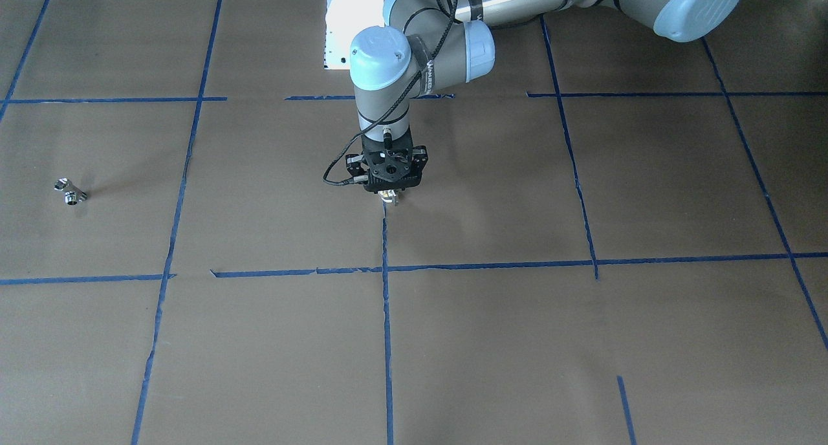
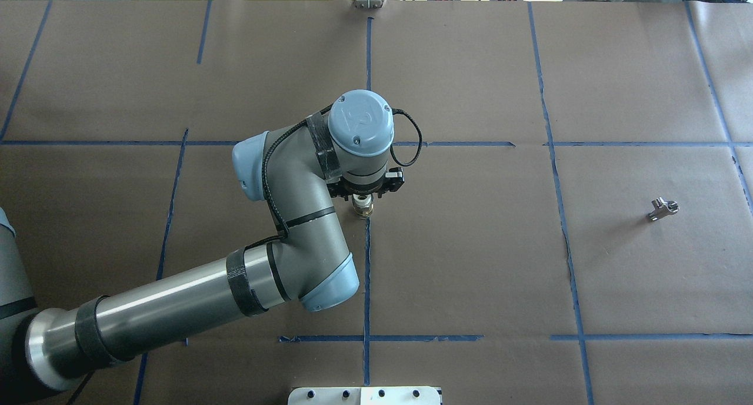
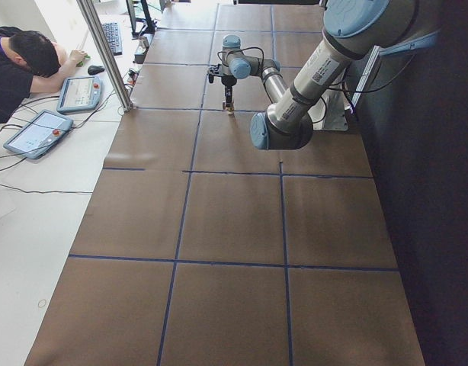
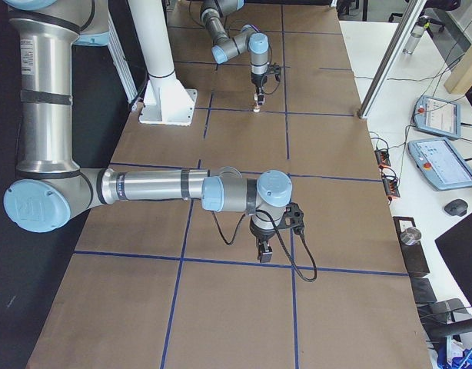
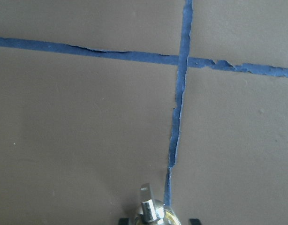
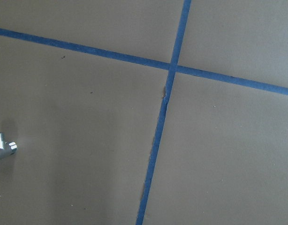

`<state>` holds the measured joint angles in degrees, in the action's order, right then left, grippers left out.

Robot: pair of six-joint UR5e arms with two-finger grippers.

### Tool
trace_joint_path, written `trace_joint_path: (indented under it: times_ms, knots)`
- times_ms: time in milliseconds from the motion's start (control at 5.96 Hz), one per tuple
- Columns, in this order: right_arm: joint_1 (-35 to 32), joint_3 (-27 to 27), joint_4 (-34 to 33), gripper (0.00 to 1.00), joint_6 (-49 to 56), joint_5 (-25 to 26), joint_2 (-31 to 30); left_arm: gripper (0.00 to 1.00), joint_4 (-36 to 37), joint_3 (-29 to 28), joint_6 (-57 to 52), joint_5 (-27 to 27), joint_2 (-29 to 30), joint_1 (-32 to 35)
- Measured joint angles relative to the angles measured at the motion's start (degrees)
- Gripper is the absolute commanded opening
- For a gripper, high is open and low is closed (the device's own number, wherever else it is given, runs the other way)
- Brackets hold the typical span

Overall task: Assemble PPR valve and pipe with both arms
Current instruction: 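Lift the white fitting with the left gripper and carry it to table center, then set the fitting upright, open the left gripper and withdraw the left arm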

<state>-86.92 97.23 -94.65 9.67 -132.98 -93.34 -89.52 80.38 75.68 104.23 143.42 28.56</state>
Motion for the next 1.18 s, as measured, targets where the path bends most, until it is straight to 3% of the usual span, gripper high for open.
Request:
trace_joint_path:
  times_ms: [336,672,839,1175]
  knots:
    - [0.00,0.01,0.02,1.00,0.00,0.00,0.00,1.00,0.68,2.12,-0.06,-0.36,-0.08,0.44]
    - [0.06,0.04,0.07,1.00,0.00,0.00,0.06,1.00,5.47,8.24,-3.66,0.77,-0.98,3.06]
    - [0.12,0.04,0.08,1.00,0.00,0.02,0.17,1.00,7.93,12.14,-7.67,3.78,-3.43,5.81]
    - [0.17,0.03,0.08,1.00,-0.03,0.02,0.46,1.00,8.65,22.69,-25.29,9.39,-17.48,14.16]
